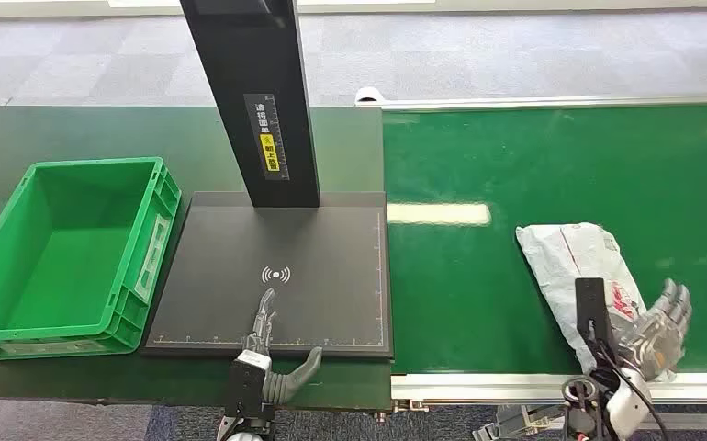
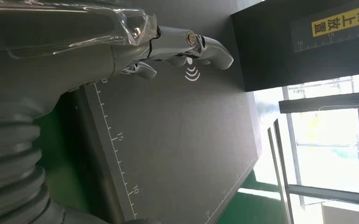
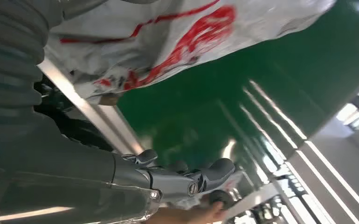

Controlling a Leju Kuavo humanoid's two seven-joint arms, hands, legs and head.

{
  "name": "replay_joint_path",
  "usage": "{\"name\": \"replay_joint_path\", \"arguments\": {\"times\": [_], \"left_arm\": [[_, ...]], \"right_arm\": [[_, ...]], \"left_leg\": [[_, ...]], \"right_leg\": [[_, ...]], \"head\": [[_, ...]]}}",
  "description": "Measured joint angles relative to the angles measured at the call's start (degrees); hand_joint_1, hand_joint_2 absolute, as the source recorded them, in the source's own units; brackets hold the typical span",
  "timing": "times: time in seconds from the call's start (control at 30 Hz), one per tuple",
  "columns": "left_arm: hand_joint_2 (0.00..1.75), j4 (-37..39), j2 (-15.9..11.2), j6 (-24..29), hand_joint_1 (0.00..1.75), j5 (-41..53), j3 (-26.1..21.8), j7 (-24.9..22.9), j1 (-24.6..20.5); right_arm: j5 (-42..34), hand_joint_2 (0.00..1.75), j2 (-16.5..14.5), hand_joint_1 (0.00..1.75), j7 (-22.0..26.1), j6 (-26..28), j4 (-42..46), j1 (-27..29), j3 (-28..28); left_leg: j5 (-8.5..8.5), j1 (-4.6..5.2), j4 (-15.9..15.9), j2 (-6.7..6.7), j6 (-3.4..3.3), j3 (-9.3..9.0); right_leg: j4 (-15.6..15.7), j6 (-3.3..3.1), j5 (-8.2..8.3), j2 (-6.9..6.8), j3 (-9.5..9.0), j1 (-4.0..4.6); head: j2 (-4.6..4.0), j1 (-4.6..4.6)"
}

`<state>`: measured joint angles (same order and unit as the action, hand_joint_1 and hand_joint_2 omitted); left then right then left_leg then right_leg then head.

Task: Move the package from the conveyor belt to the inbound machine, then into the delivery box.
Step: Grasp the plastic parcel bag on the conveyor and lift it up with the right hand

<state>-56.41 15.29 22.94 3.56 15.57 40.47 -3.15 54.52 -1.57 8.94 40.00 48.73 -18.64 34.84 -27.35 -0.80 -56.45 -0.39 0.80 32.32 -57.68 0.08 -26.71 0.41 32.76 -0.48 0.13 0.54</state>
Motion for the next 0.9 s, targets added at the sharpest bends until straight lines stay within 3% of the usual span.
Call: {"name": "replay_joint_path", "arguments": {"times": [0.27,0.4,0.5,0.9], "left_arm": [[1.75,-0.8,0.0,0.5,0.00,0.0,-0.5,0.0,0.6],[1.75,-0.9,0.1,0.4,0.00,0.1,-0.8,0.0,0.8],[1.75,-0.9,0.2,0.0,0.00,0.3,-1.1,0.0,0.8],[1.75,-0.8,0.3,-0.6,0.00,1.0,-1.4,0.0,0.9]], "right_arm": [[-1.7,1.75,4.6,0.03,-1.6,0.0,-13.6,-2.0,8.1],[-0.7,1.75,5.6,1.75,-3.5,-0.4,-19.2,-3.3,9.8],[-0.5,1.75,5.8,1.75,-2.8,-1.6,-21.7,-4.4,10.4],[-2.1,1.75,5.1,1.75,7.8,-4.3,-22.8,-5.6,11.5]], "left_leg": [[0.00,0.00,0.0,0.02,-0.02,0.03],[0.00,0.00,0.0,0.04,-0.03,0.00],[0.02,0.01,0.0,0.06,-0.05,-0.05],[-0.01,0.07,0.0,0.67,-0.16,-0.05]], "right_leg": [[0.0,0.01,-0.01,-0.01,0.05,0.00],[0.0,0.01,-0.01,0.00,0.03,0.00],[0.0,0.04,-0.03,0.00,-0.04,0.00],[0.0,0.12,0.17,0.47,0.00,-0.04]], "head": [[-0.02,0.01],[0.00,0.02],[-0.01,0.00],[-0.01,0.01]]}}
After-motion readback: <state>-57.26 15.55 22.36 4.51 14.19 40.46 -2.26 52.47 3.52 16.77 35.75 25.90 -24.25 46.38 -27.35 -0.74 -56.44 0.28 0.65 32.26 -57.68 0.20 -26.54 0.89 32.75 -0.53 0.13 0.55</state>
